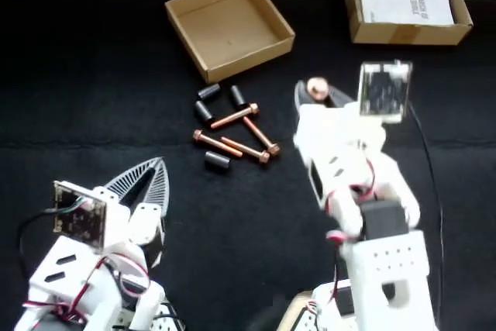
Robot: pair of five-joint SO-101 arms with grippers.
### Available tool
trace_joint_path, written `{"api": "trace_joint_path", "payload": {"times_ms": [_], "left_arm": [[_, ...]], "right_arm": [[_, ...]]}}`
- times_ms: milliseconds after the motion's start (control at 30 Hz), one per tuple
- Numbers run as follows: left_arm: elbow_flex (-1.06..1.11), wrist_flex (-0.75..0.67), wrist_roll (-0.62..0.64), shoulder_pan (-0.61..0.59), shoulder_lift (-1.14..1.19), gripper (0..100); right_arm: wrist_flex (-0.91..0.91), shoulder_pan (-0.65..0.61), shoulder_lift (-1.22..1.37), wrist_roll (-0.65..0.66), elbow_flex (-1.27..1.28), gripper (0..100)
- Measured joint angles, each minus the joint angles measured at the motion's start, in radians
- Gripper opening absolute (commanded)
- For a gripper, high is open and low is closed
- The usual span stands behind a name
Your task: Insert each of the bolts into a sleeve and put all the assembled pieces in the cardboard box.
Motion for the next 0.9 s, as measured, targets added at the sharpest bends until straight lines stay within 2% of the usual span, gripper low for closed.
{"api": "trace_joint_path", "payload": {"times_ms": [167,567,900], "left_arm": [[0.092,0.000,0.000,-0.170,-0.009,1],[0.282,0.000,0.000,-0.529,-0.011,1],[0.445,0.000,0.002,-0.729,-0.011,1]], "right_arm": [[-0.005,-0.003,0.221,0.020,-0.192,0.8],[-0.038,-0.028,0.707,0.245,-0.666,0.8],[-0.167,-0.087,1.040,0.468,-0.908,0.8]]}}
